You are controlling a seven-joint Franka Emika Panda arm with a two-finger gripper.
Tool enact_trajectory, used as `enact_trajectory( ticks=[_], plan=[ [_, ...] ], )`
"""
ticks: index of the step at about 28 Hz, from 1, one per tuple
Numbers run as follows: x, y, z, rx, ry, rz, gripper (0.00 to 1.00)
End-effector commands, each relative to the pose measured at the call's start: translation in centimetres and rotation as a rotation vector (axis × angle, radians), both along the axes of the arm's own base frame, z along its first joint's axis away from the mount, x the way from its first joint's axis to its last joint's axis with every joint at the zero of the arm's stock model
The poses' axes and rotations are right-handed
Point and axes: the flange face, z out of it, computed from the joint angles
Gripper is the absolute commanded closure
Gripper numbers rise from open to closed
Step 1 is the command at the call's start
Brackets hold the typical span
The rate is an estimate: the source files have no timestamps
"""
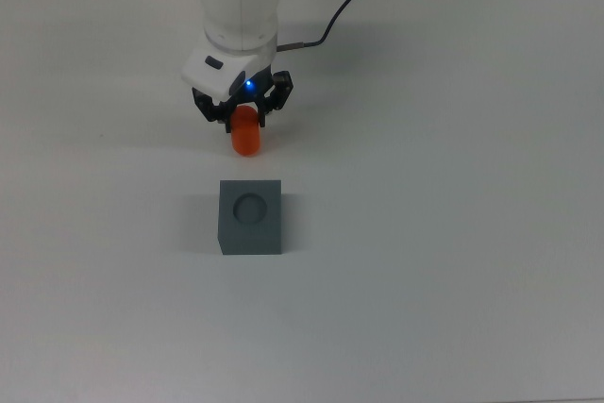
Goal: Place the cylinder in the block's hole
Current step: 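Carry the held cylinder over the hole in the grey block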
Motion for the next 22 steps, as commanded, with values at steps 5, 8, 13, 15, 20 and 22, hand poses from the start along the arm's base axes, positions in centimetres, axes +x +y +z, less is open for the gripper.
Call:
enact_trajectory(
  ticks=[5,8,13,15,20,22],
  plan=[
    [3.0,-2.2,7.2,0.118,-0.133,-0.109,1.00],
    [3.7,-2.8,9.3,0.151,-0.176,-0.135,1.00],
    [5.1,-3.4,11.4,0.202,-0.231,-0.171,1.00],
    [6.3,-3.2,11.8,0.211,-0.247,-0.171,1.00],
    [7.6,-2.9,9.7,0.203,-0.227,-0.167,0.98],
    [7.8,-2.9,9.2,0.201,-0.222,-0.167,0.98]
  ],
)
